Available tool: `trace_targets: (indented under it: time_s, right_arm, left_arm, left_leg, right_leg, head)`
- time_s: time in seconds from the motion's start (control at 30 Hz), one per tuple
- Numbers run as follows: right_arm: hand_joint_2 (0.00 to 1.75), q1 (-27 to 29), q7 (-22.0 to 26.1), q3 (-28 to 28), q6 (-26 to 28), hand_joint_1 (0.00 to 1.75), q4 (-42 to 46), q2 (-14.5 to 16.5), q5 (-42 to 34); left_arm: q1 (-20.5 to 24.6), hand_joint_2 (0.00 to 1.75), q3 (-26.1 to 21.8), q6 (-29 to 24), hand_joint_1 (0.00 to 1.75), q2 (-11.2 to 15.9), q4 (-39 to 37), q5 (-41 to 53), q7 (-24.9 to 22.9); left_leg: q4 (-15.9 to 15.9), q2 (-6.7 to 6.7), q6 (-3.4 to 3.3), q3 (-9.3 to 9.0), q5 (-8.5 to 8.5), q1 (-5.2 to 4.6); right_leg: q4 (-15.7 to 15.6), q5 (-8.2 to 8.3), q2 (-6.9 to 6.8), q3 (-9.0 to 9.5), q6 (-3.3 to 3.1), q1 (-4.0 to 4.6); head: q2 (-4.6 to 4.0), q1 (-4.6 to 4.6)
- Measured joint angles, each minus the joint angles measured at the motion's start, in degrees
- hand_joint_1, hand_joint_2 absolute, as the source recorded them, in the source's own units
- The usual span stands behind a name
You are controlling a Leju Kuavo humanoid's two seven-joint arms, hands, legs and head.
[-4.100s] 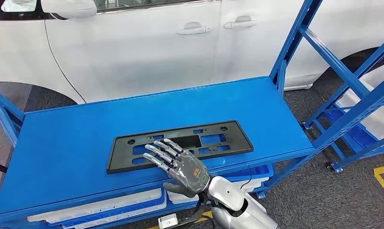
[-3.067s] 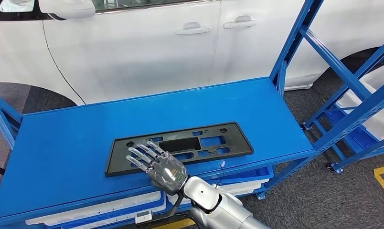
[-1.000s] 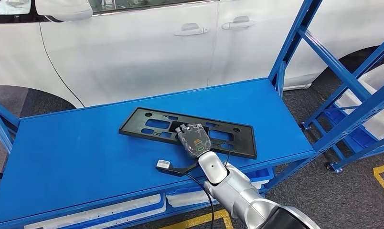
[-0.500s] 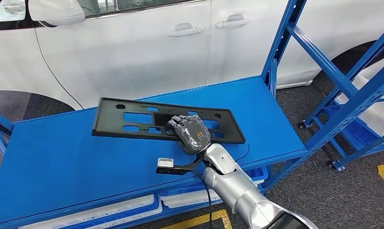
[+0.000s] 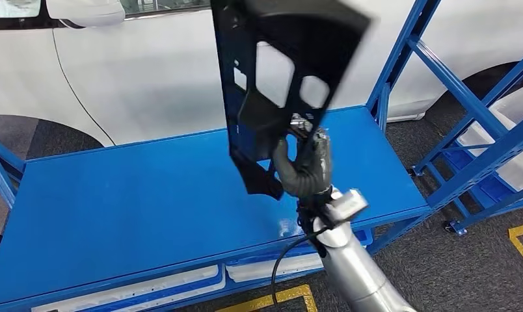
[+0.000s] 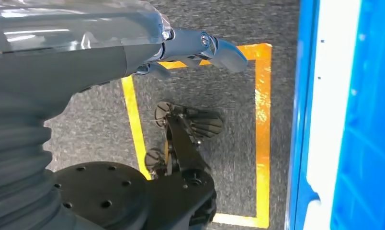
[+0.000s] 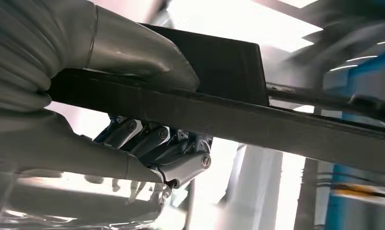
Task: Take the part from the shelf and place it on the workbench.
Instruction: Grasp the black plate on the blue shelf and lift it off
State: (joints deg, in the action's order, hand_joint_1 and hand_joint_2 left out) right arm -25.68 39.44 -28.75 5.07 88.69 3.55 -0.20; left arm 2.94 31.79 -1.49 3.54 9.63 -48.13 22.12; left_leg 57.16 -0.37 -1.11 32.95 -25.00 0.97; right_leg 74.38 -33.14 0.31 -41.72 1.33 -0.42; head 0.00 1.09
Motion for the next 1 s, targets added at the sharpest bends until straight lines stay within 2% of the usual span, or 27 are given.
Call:
trace_targets:
  time_s: [0.03,0.07,0.1,0.17,0.23,0.3,0.33,0.37,0.47,0.5,0.53,0.57,0.63,0.67,0.7,0.77,0.83,0.87,0.9,0.97,1.0]
  right_arm:
    - [1.75,1.02,0.01,0.54,-5.72,1.75,4.79,-0.28,-3.41]
    - [1.75,1.96,0.0,0.97,-10.72,1.75,8.72,-0.4,-6.21]
    - [1.75,2.75,-0.05,1.3,-14.69,1.75,11.83,-0.41,-8.88]
    - [1.75,3.89,-0.6,1.59,-20.54,1.75,16.18,-0.42,-14.21]
    - [1.75,4.68,-2.77,1.58,-25.12,1.75,18.4,-0.43,-20.1]
    - [1.75,5.15,-6.75,1.12,-29.17,1.75,19.04,-0.44,-26.55]
    - [1.75,5.25,-8.74,0.72,-30.58,1.75,18.97,-0.44,-29.19]
    - [1.75,5.34,-10.31,0.23,-31.53,1.75,18.8,-0.43,-30.96]
    - [1.75,5.69,-13.06,-1.36,-32.76,1.75,18.11,-0.43,-32.38]
    - [1.75,5.76,-13.77,-1.94,-32.85,1.75,17.89,-0.44,-32.08]
    - [1.75,5.76,-14.49,-2.64,-32.69,1.75,17.69,-0.46,-31.58]
    - [1.75,5.71,-15.2,-3.38,-32.28,1.75,17.49,-0.47,-30.96]
    - [1.75,5.65,-16.58,-4.91,-30.74,1.75,17.23,-0.5,-29.68]
    - [1.75,5.68,-17.15,-5.63,-29.8,1.75,17.07,-0.55,-29.04]
    - [1.75,5.76,-17.56,-6.37,-28.83,1.75,16.83,-0.65,-28.31]
    - [1.75,6.0,-17.64,-7.85,-27.3,1.75,16.07,-0.94,-26.63]
    - [1.75,6.25,-16.82,-9.3,-26.71,1.75,15.01,-1.37,-24.86]
    - [1.75,6.33,-16.26,-9.94,-26.67,1.75,14.46,-1.64,-24.08]
    - [1.75,6.39,-15.69,-10.49,-26.69,1.75,13.89,-1.95,-23.47]
    - [1.75,6.49,-14.78,-11.43,-26.64,1.75,12.81,-2.49,-22.33]
    - [1.75,6.55,-14.47,-11.83,-26.54,1.75,12.31,-2.71,-21.81]
  left_arm:
    - [-0.1,1.75,-0.28,-0.08,0.0,0.0,-0.01,-0.55,-0.39]
    - [-0.12,1.75,-0.6,-0.39,0.0,-0.03,-0.01,-1.1,-0.94]
    - [-0.1,1.75,-0.9,-0.97,0.0,-0.1,-0.01,-1.49,-1.56]
    - [-0.02,1.75,-1.31,-3.68,0.0,-0.27,-0.02,-1.75,-2.66]
    - [0.01,1.75,-1.44,-7.27,0.0,-0.43,-0.03,-1.35,-4.12]
    - [0.03,1.75,-1.45,-8.83,0.0,-0.51,-0.03,-0.87,-6.72]
    - [0.03,1.75,-1.44,-8.83,0.0,-0.51,-0.03,-0.76,-8.02]
    - [0.02,1.75,-1.42,-8.7,0.0,-0.5,-0.03,-0.67,-9.02]
    - [-0.2,1.75,-1.35,-8.44,0.0,-0.51,-0.03,-0.72,-10.12]
    - [-0.27,1.75,-1.29,-8.53,0.0,-0.5,-0.03,-0.72,-10.16]
    - [-0.29,1.75,-1.21,-8.75,0.0,-0.47,-0.04,-0.71,-10.2]
    - [-0.3,1.75,-1.13,-8.96,0.0,-0.41,-0.04,-0.67,-10.23]
    - [-0.17,1.75,-0.86,-9.05,0.0,-0.14,-0.05,-0.37,-10.28]
    - [-0.08,1.75,-0.69,-8.88,0.0,0.02,-0.05,-0.08,-10.33]
    - [0.05,1.75,-0.48,-8.64,0.0,0.18,-0.06,0.25,-10.42]
    - [0.2,1.75,-0.02,-8.21,0.0,0.4,-0.07,0.68,-10.63]
    - [0.28,1.75,0.4,-8.0,0.0,0.5,-0.07,0.7,-10.71]
    - [0.3,1.75,0.55,-7.91,0.0,0.51,-0.07,0.6,-10.7]
    - [0.32,1.75,0.66,-7.81,0.0,0.51,-0.08,0.44,-10.68]
    - [0.3,1.75,0.76,-7.6,0.0,0.52,-0.08,0.06,-10.56]
    - [0.27,1.75,0.77,-7.53,0.0,0.52,-0.08,-0.13,-10.45]
  left_leg:
    - [0.01,0.0,0.04,-0.14,-0.12,0.0]
    - [0.04,-0.01,0.14,-0.37,-0.29,0.0]
    - [0.08,-0.04,0.27,-0.61,-0.48,0.0]
    - [0.28,-0.1,0.78,-0.82,-0.89,-0.19]
    - [0.31,-0.08,1.44,-0.78,-1.09,-0.35]
    - [0.38,0.01,2.13,-0.87,-1.36,-0.27]
    - [1.18,0.04,2.43,-0.6,-2.04,-0.24]
    - [3.12,0.05,2.7,0.24,-3.35,-0.18]
    - [13.78,0.06,3.2,5.2,-8.64,-0.05]
    - [16.02,0.06,3.25,6.24,-9.18,-0.04]
    - [16.12,0.06,3.22,6.25,-8.6,-0.04]
    - [14.04,0.06,3.09,5.21,-7.07,-0.05]
    - [6.11,0.04,2.57,1.32,-3.29,-0.18]
    - [2.96,0.02,2.26,-0.16,-2.06,-0.31]
    - [1.09,-0.01,1.97,-0.97,-1.42,-0.45]
    - [0.47,-0.05,1.45,-0.96,-1.02,-0.62]
    - [0.12,0.1,0.77,-0.74,-0.37,-0.37]
    - [-0.08,0.2,0.39,-0.52,0.0,-0.22]
    - [-0.18,0.31,0.09,-0.19,0.35,-0.13]
    - [-0.11,0.38,-0.17,0.76,0.96,-0.21]
    - [-0.05,0.39,-0.15,1.29,1.3,-0.23]
  right_leg:
    - [-0.64,1.12,-0.01,0.24,0.02,-0.07]
    - [-3.48,3.13,-0.03,1.59,-0.04,-0.15]
    - [-7.62,5.36,-0.06,3.57,-0.18,-0.22]
    - [-14.35,7.74,-0.08,6.82,-0.62,-0.08]
    - [-16.09,7.68,0.05,7.54,-1.16,0.19]
    - [-16.4,7.84,0.16,7.63,-1.88,0.05]
    - [-16.63,7.94,0.11,7.75,-2.27,-0.08]
    - [-16.85,8.04,0.01,7.84,-2.59,-0.2]
    - [-16.9,8.06,-0.3,7.74,-3.0,-0.05]
    - [-16.84,8.09,-0.35,7.71,-3.06,0.05]
    - [-16.77,8.11,-0.36,7.7,-3.09,0.13]
    - [-16.68,8.14,-0.33,7.72,-3.1,0.19]
    - [-16.46,8.15,-0.26,7.69,-3.02,0.36]
    - [-16.34,8.17,-0.24,7.59,-2.86,0.46]
    - [-16.25,8.24,-0.25,7.45,-2.64,0.55]
    - [-16.23,8.57,-0.28,7.23,-2.05,0.57]
    - [-15.66,7.84,-0.25,6.92,-1.39,0.49]
    - [-14.24,6.39,-0.22,6.38,-1.07,0.43]
    - [-11.59,4.15,-0.21,5.39,-0.76,0.31]
    - [-4.19,-0.54,-0.22,2.84,-0.28,0.05]
    - [-1.34,-1.8,-0.23,2.12,-0.11,-0.07]
  head:
    - [0.0,0.0]
    - [0.0,0.0]
    - [0.0,0.0]
    - [0.0,0.01]
    - [0.0,0.01]
    - [0.0,0.01]
    - [0.0,0.0]
    - [0.0,0.01]
    - [0.0,0.02]
    - [0.0,0.01]
    - [0.0,0.01]
    - [0.0,0.01]
    - [0.0,0.01]
    - [0.0,0.01]
    - [0.0,0.01]
    - [0.0,0.0]
    - [0.0,0.0]
    - [0.0,0.0]
    - [0.0,0.0]
    - [0.0,0.0]
    - [0.0,0.0]
